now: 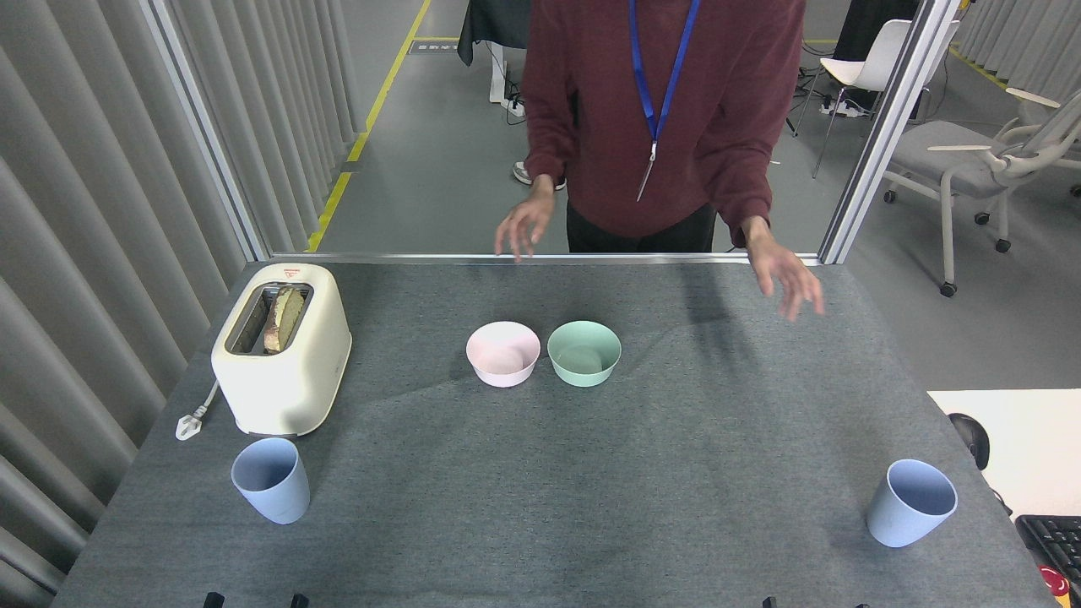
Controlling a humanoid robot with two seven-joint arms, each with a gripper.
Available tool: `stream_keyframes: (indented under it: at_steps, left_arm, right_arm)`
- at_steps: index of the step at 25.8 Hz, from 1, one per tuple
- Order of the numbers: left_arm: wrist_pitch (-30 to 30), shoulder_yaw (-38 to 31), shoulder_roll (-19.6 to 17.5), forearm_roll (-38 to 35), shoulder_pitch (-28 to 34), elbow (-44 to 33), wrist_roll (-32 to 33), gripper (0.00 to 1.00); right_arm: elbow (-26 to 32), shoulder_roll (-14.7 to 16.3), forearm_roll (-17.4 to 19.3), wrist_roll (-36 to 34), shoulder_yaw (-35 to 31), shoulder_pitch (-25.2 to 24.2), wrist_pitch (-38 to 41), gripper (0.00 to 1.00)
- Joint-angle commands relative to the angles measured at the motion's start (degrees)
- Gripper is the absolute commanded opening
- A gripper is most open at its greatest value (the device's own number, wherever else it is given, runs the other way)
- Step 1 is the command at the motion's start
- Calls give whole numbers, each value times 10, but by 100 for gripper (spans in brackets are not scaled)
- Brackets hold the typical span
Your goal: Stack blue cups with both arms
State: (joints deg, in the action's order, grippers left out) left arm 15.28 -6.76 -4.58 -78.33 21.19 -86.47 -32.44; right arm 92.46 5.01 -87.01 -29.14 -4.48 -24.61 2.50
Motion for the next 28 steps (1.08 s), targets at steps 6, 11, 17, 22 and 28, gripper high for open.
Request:
stream_keyframes:
  at_steps: [6, 11, 17, 22, 28]
  left_arm:
    - [-2, -1, 5, -1, -11, 11, -1, 100]
    - [-6, 2, -1, -3, -55, 32, 0, 100]
    - [-5, 3, -5, -48, -126, 136, 2, 100]
    - [-8, 3, -6, -66, -169, 199, 2, 100]
    - [-39, 3, -5, -60, -222, 274, 2, 100]
  right_arm:
    - [-1, 0, 0, 0, 1, 0, 0, 100]
    - [-4, 0, 0, 0, 1, 0, 0, 100]
    - [-11, -1, 0, -1, 1, 0, 0, 100]
    - [-13, -1, 0, -1, 1, 1, 0, 100]
    - [-14, -1, 0, -1, 2, 1, 0, 100]
